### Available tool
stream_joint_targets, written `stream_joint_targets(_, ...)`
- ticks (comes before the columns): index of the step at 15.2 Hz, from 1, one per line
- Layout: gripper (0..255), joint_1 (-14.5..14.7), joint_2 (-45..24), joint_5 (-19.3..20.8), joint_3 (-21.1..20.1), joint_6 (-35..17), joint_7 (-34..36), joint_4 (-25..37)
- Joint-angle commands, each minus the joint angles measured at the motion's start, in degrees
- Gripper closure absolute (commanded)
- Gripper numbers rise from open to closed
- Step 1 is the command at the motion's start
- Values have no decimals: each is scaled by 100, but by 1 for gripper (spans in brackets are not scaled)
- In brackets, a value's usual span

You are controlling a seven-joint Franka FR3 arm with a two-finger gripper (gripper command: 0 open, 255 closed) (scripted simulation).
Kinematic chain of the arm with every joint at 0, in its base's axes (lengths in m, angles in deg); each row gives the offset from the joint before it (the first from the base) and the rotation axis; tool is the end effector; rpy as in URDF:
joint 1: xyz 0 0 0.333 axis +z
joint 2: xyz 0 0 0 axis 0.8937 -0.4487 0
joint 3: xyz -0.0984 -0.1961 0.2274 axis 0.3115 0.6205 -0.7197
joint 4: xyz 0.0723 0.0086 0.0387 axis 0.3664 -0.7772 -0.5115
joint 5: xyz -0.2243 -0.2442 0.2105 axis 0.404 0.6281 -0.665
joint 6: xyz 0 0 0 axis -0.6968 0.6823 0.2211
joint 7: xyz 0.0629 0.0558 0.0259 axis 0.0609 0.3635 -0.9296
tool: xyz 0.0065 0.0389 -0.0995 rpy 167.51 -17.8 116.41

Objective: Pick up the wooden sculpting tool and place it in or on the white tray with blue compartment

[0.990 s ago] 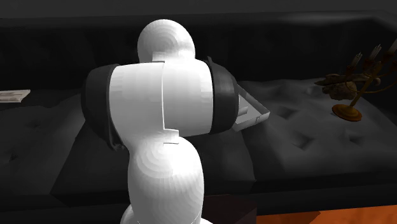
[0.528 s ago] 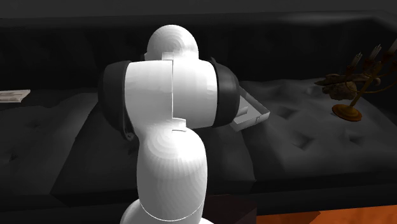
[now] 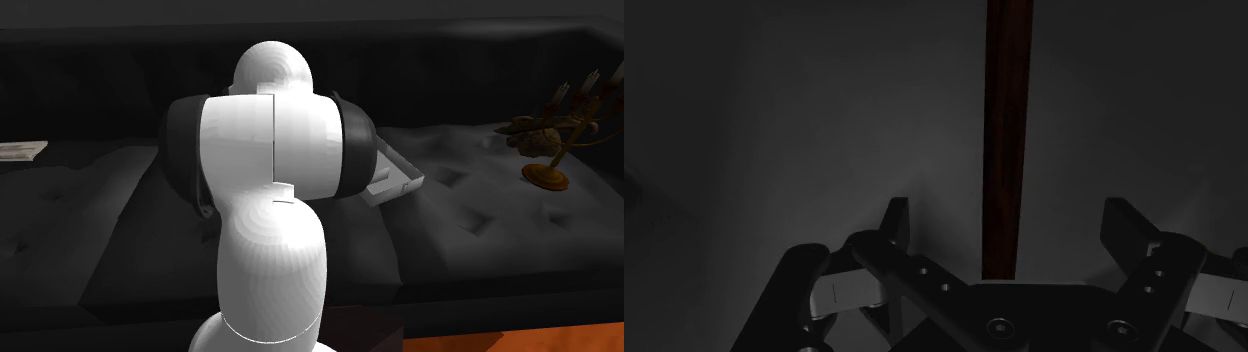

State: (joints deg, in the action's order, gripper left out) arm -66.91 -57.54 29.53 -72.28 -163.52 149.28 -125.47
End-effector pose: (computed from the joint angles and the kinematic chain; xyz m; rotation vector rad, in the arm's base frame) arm 0.5451 0.2050 0.3272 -2.7188 1.4313 0.0180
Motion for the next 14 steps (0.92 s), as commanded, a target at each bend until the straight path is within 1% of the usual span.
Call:
stream_joint_targets(1, 255, 0, 0, 0, 0, 0, 0, 0)
stream_joint_targets(10, 255, 0, -1, 1, 0, -1, 0, 0)
stream_joint_targets(14, 255, -32, 188, -109, -35, 272, -63, 101)
